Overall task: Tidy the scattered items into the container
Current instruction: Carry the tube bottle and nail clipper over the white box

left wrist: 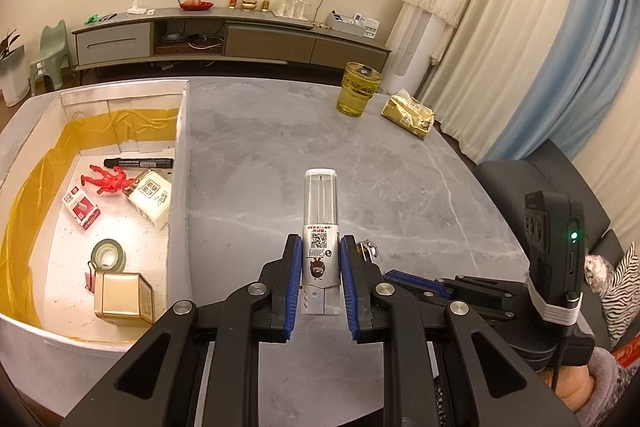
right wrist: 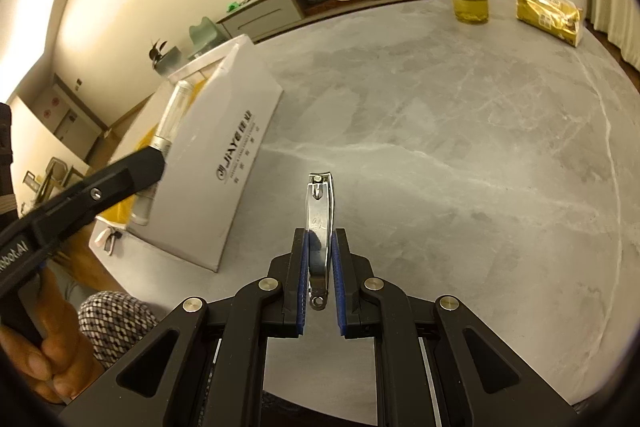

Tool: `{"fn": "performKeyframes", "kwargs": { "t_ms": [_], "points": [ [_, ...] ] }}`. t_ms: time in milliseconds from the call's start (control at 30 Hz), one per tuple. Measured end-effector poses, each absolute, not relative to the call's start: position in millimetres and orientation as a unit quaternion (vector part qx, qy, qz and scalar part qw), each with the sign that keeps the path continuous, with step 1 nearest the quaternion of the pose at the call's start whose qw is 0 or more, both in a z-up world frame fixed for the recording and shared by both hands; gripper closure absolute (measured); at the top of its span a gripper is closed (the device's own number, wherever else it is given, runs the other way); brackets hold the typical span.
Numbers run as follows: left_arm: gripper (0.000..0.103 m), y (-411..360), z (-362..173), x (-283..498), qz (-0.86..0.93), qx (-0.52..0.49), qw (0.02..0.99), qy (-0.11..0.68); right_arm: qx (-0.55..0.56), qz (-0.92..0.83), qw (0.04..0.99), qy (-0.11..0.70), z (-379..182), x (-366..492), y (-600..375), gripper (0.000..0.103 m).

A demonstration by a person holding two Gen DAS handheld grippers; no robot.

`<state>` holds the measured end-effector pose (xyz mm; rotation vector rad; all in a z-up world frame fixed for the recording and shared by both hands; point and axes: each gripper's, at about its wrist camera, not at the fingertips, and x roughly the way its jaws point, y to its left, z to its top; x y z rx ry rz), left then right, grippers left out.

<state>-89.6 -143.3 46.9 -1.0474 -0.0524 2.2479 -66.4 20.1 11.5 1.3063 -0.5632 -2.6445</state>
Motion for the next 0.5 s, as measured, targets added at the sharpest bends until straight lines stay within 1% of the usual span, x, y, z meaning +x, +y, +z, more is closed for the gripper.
{"fn": "performKeyframes", "kwargs": {
  "t_ms": [267,500],
  "points": [
    [0.083,-167,53,-91,0.862,-0.392,0.319,-0.038,0.418,-0.889,0.089,-0.167,41,-76,-1,0.091],
    [0.083,-204,61,-100,0.873,-0.380,0.299,-0.059,0.411,-0.893,0.114,-0.141,63,-90,-33,0.091]
  ]
}}
